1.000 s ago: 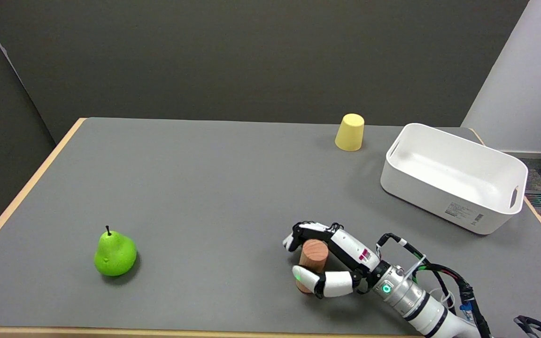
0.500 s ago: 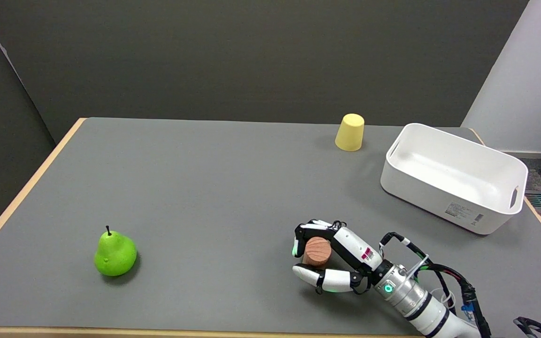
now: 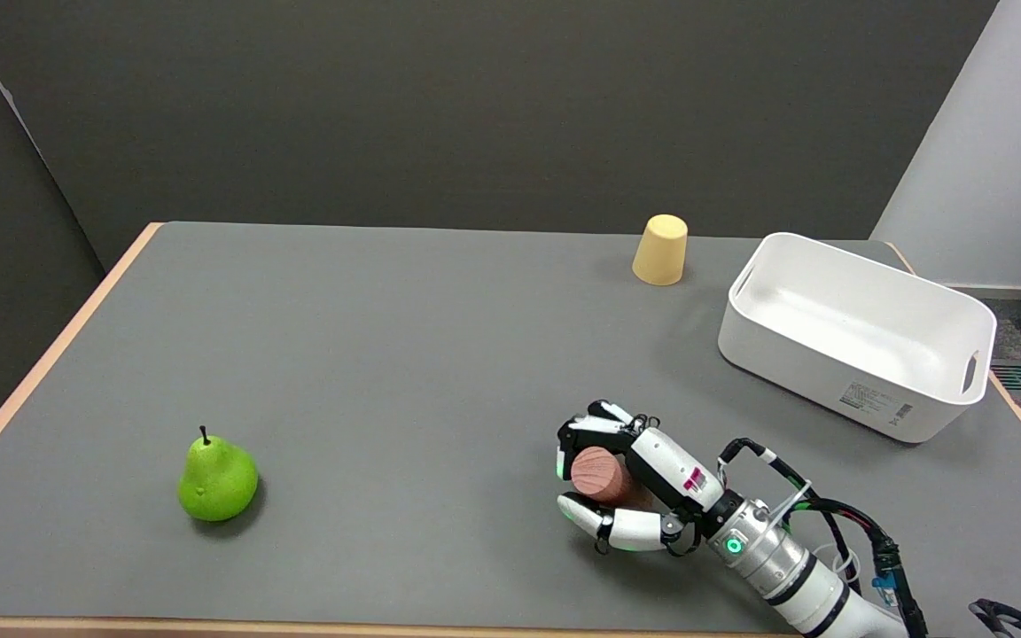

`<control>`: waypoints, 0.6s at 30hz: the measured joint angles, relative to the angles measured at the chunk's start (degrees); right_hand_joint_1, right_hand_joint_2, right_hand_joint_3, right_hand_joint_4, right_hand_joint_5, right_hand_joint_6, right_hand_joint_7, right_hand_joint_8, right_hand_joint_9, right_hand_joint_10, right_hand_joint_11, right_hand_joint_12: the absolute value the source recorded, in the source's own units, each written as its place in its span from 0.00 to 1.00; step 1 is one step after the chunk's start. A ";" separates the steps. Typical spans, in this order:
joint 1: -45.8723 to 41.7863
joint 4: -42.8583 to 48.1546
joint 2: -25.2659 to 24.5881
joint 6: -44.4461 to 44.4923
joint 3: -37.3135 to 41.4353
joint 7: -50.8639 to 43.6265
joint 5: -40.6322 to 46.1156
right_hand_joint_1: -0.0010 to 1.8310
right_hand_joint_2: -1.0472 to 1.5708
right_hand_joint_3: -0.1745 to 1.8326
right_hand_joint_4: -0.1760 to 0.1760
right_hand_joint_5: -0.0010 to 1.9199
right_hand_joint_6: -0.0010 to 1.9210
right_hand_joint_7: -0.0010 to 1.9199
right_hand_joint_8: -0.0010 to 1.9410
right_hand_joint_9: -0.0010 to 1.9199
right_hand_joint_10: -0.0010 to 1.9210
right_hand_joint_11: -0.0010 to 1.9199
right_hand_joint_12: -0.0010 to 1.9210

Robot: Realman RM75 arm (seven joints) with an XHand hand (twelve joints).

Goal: Pick up the wooden cylinder.

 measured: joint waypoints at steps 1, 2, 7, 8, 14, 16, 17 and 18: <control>0.01 0.00 0.00 0.03 -0.01 -0.09 0.00 0.54 0.78 0.39 0.40 0.38 0.81 0.13 1.00 0.35 1.00 0.05 1.00; 0.02 0.00 0.00 0.03 -0.01 -0.19 -0.01 0.54 0.78 0.39 0.41 0.38 0.81 0.11 1.00 0.34 1.00 0.05 1.00; 0.12 -0.04 -0.02 0.04 -0.02 -0.61 -0.08 0.53 0.77 0.40 0.47 0.38 0.81 0.06 1.00 0.28 1.00 0.04 1.00; 0.17 -0.04 -0.02 0.04 -0.02 -0.67 -0.09 0.53 0.77 0.41 0.49 0.38 0.81 0.05 1.00 0.27 1.00 0.04 1.00; 0.48 -0.04 -0.03 0.04 -0.01 -0.94 -0.19 0.52 0.76 0.44 0.57 0.38 0.83 0.01 1.00 0.23 1.00 0.06 1.00; 0.62 -0.04 -0.03 0.04 -0.01 -1.01 -0.27 0.52 0.75 0.47 0.65 0.38 0.84 0.02 1.00 0.22 1.00 0.07 1.00; 0.68 -0.04 -0.02 0.03 -0.01 -1.03 -0.29 0.52 0.75 0.48 0.65 0.38 0.84 0.02 1.00 0.22 1.00 0.07 1.00; 0.75 -0.04 -0.01 0.03 -0.02 -1.06 -0.31 0.52 0.75 0.48 0.66 0.38 0.84 0.02 1.00 0.22 1.00 0.07 1.00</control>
